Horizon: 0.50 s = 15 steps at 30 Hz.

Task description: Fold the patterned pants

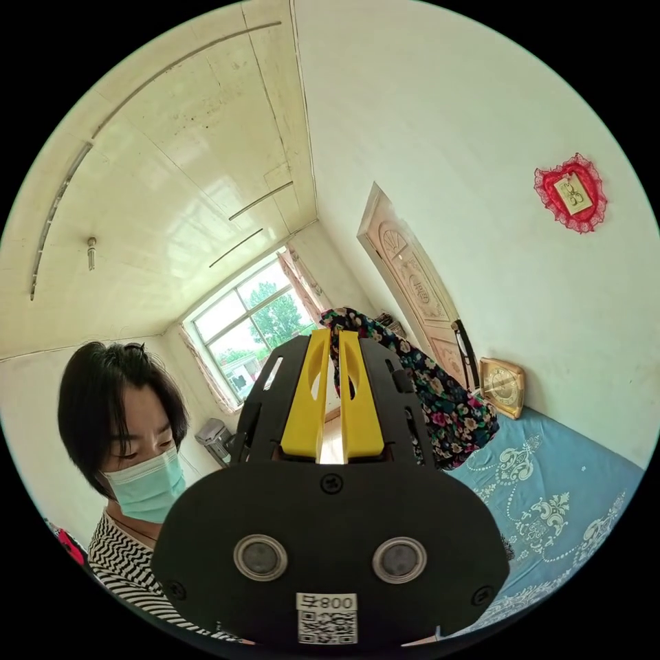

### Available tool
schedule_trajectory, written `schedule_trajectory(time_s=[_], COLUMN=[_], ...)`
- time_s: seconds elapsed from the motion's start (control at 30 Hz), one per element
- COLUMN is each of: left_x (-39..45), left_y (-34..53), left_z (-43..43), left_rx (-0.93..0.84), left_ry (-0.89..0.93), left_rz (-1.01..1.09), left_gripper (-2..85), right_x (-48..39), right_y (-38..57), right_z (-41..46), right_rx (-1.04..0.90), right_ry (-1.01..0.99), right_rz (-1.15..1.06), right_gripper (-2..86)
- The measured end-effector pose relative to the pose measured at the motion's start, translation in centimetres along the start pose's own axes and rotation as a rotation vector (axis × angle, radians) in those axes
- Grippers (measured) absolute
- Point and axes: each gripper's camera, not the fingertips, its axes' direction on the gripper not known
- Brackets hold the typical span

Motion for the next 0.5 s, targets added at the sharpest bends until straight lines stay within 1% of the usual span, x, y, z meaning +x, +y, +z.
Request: schedule_trajectory(time_s=[0.13, 0.23, 0.33, 0.5], left_x=[-1.1, -2.6, -5.4, -11.8], left_y=[-0.1, 1.0, 2.4, 3.4], left_z=[-0.8, -2.3, -4.9, -10.6], left_rx=[-0.060, -0.100, -0.128, -0.129], left_ry=[0.104, 0.157, 0.124, 0.015], left_rz=[0.025, 0.046, 0.019, -0.173], left_gripper=[1.2, 0.9, 0.7, 0.4], right_x=[1.0, 2.9, 6.2, 13.3], right_y=[-1.3, -2.3, -2.5, 0.1], right_z=[-3.7, -7.8, -13.0, -23.2], right_rx=[0.019, 0.037, 0.066, 0.132], right_ry=[0.047, 0.123, 0.180, 0.279], right_rz=[0.005, 0.038, 0.122, 0.338], right_gripper=[1.9, 1.9, 1.8, 1.8])
